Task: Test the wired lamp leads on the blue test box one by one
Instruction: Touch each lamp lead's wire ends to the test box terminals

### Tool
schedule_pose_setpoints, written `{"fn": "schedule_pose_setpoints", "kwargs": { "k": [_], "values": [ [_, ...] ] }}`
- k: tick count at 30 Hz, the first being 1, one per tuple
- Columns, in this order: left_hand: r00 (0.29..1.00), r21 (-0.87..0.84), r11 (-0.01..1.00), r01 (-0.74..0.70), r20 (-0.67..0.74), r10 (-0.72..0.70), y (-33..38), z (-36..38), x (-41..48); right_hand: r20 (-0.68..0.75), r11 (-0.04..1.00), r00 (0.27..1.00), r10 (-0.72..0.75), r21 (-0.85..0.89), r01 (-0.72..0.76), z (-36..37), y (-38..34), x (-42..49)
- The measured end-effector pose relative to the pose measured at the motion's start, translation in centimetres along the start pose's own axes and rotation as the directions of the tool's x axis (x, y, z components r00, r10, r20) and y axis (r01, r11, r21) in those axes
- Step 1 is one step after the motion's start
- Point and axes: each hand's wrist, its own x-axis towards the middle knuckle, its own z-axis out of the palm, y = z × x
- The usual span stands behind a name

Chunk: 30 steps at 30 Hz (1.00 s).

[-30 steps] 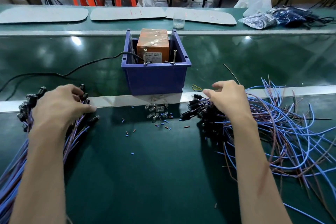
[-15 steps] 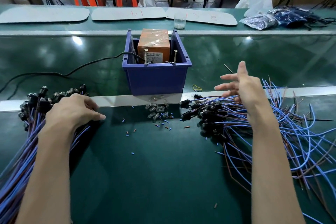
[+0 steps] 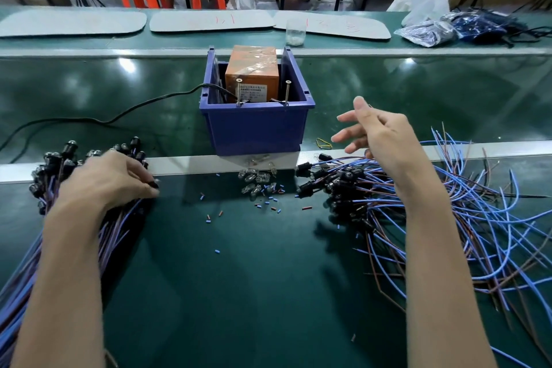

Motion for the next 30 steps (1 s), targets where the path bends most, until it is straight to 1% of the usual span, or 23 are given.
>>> {"fn": "schedule_pose_setpoints", "kwargs": {
  "k": [2, 4, 6, 8, 10, 13, 15, 16, 17, 19, 20, 21, 22, 24, 25, 26, 28, 29, 30],
  "values": [
    [0.991, -0.110, 0.992, -0.059, -0.129, 0.045, -0.4, -0.9, 0.1, 0.022, 0.999, 0.999, -0.029, 0.019, 0.028, 0.3, -0.6, -0.2],
    [0.948, -0.204, 0.965, -0.166, -0.302, 0.099, -0.8, -1.7, 0.2, 0.044, 0.997, 0.997, -0.066, 0.039, 0.064, 0.8, -1.1, -0.5],
    [0.875, -0.171, 0.958, -0.230, -0.467, 0.127, -1.2, -2.4, 0.6, 0.071, 0.994, 0.992, -0.100, 0.057, 0.097, 1.3, -1.5, -0.7],
    [0.801, -0.120, 0.949, -0.292, -0.574, 0.173, -0.9, -3.3, 1.0, 0.109, 0.990, 0.986, -0.125, 0.075, 0.118, 1.9, -2.0, -1.0],
    [0.728, -0.188, 0.906, -0.379, -0.665, 0.166, 0.1, -3.8, 1.0, 0.150, 0.986, 0.977, -0.152, 0.092, 0.139, 2.5, -2.4, -1.3],
    [0.605, -0.207, 0.838, -0.504, -0.777, 0.172, 3.4, -3.6, -1.5, 0.196, 0.976, 0.962, -0.191, 0.142, 0.165, 3.2, -3.0, -1.8],
    [0.549, -0.261, 0.748, -0.610, -0.820, 0.162, 6.2, -3.3, -4.1, 0.221, 0.965, 0.951, -0.218, 0.197, 0.175, 3.6, -3.4, -2.2],
    [0.500, -0.249, 0.686, -0.684, -0.845, 0.191, 7.6, -3.1, -5.3, 0.240, 0.956, 0.943, -0.232, 0.234, 0.176, 3.7, -3.6, -2.3],
    [0.435, -0.209, 0.612, -0.763, -0.866, 0.246, 9.0, -2.7, -6.5, 0.276, 0.944, 0.929, -0.247, 0.284, 0.167, 3.9, -3.8, -2.5],
    [0.249, -0.044, 0.451, -0.891, -0.880, 0.405, 11.3, -1.5, -8.5, 0.371, 0.905, 0.883, -0.288, 0.407, 0.125, 4.3, -4.1, -2.9],
    [0.198, 0.005, 0.395, -0.919, -0.860, 0.471, 12.4, -0.7, -9.3, 0.406, 0.876, 0.858, -0.315, 0.473, 0.098, 4.6, -4.2, -3.1],
    [0.211, -0.011, 0.370, -0.929, -0.837, 0.506, 13.2, 0.0, -9.9, 0.420, 0.839, 0.839, -0.345, 0.538, 0.075, 4.9, -4.4, -3.4],
    [0.262, -0.068, 0.363, -0.930, -0.813, 0.520, 13.8, 0.5, -10.3, 0.405, 0.802, 0.836, -0.370, 0.593, 0.068, 5.2, -4.5, -3.6],
    [0.381, -0.209, 0.356, -0.911, -0.757, 0.531, 14.5, 1.2, -10.8, 0.310, 0.741, 0.880, -0.360, 0.668, 0.069, 5.6, -4.6, -3.6],
    [0.417, -0.274, 0.327, -0.905, -0.732, 0.540, 14.7, 1.4, -11.0, 0.257, 0.721, 0.907, -0.334, 0.689, 0.070, 5.7, -4.7, -3.6],
    [0.444, -0.349, 0.274, -0.896, -0.716, 0.539, 14.9, 1.6, -11.2, 0.216, 0.704, 0.925, -0.312, 0.707, 0.072, 5.6, -4.7, -3.5],
    [0.521, -0.504, 0.179, -0.845, -0.703, 0.484, 15.1, 1.9, -11.5, 0.185, 0.692, 0.937, -0.297, 0.717, 0.078, 5.5, -4.6, -3.3],
    [0.574, -0.563, 0.172, -0.809, -0.692, 0.438, 15.3, 1.8, -11.6, 0.190, 0.700, 0.935, -0.298, 0.710, 0.079, 5.4, -4.6, -3.3],
    [0.633, -0.616, 0.186, -0.765, -0.668, 0.392, 15.3, 1.6, -11.6, 0.198, 0.709, 0.933, -0.300, 0.700, 0.079, 5.4, -4.5, -3.3]
  ]
}}
